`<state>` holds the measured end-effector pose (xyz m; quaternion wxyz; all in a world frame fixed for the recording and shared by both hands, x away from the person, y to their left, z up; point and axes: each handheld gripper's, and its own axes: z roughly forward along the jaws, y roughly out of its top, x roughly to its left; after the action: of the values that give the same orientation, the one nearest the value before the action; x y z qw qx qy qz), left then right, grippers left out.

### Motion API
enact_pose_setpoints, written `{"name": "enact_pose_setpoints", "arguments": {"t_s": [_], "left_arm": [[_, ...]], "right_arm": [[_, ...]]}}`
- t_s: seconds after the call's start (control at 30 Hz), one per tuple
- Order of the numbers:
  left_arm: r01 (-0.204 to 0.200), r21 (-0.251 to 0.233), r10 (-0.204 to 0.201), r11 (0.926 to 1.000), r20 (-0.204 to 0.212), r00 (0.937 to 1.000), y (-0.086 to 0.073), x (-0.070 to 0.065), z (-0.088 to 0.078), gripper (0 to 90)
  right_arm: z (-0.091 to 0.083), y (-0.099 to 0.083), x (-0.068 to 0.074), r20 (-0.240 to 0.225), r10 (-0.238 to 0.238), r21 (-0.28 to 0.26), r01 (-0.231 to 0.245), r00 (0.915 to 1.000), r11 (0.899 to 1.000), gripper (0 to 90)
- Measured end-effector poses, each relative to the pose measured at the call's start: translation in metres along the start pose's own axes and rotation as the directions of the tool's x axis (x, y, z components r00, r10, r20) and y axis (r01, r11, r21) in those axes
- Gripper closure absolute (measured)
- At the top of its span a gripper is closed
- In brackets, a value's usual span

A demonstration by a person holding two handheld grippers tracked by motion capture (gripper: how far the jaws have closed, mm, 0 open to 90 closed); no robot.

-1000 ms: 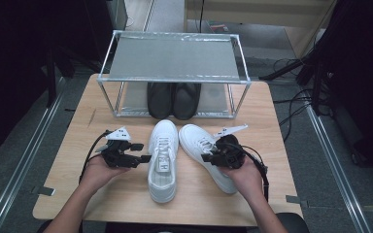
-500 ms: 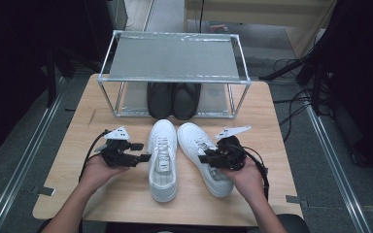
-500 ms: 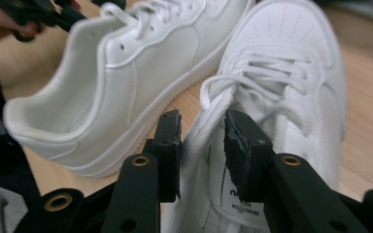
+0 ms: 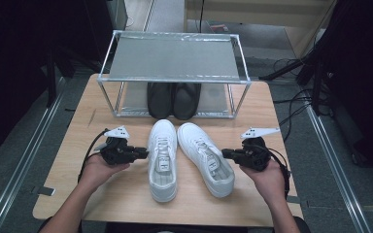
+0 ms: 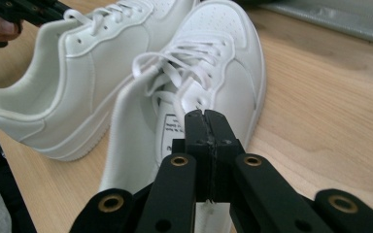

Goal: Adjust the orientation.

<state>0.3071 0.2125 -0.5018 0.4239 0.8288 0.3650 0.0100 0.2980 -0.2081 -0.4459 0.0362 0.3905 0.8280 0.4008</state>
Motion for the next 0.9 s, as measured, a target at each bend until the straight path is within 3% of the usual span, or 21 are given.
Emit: {"name": "enact_pose_setpoints", "arguments": {"t_s": [0.2,0.33,0.9], "left_arm": [[-0.017,0.034,0.016,0.9993,0.021,0.9996,0.002,-0.001,0.01,79.2],[-0.017,0.035,0.016,0.9993,0.028,0.9995,0.003,-0.001,0.01,81.1],[-0.005,0.033,0.003,0.9994,0.037,0.9993,0.002,0.0,0.011,80.9]], "right_arm": [[0.006,-0.004,-0.004,-0.005,0.003,0.021,-0.002,1.0,1.0,90.0],[0.01,-0.006,-0.003,-0.02,0.008,0.024,-0.007,0.9998,1.0,90.0],[0.019,-0.006,0.004,-0.014,0.004,0.04,-0.004,0.9999,0.999,90.0]]}}
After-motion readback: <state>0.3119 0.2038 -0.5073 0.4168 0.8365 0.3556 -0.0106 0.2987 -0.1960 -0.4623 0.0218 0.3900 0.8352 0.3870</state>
